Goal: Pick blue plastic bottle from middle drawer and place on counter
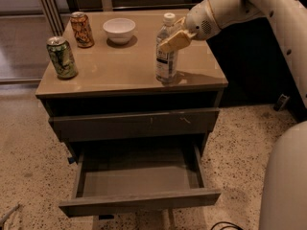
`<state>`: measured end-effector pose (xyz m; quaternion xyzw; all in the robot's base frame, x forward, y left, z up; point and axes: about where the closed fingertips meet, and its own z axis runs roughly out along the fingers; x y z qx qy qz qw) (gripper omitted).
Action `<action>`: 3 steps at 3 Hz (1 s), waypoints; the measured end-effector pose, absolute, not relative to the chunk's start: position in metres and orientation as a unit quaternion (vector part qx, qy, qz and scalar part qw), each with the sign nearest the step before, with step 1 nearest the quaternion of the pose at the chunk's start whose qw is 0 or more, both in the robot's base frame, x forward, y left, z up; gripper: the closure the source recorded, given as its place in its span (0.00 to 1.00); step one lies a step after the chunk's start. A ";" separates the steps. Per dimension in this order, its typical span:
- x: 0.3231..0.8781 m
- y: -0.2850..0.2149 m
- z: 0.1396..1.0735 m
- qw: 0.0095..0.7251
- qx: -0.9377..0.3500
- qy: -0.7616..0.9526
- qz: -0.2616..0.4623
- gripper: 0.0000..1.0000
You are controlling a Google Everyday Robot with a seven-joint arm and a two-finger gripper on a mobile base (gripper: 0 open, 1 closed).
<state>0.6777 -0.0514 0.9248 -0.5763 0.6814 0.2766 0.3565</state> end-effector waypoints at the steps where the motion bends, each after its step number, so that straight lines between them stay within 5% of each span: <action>1: 0.678 -0.051 0.925 0.357 -0.576 0.681 0.277 0.35; 2: 0.678 -0.051 0.925 0.357 -0.576 0.681 0.277 0.04; 3: 0.678 -0.051 0.925 0.357 -0.576 0.681 0.277 0.00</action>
Offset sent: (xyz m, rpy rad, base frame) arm 0.0000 0.0000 0.0000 0.0000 0.0000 0.0000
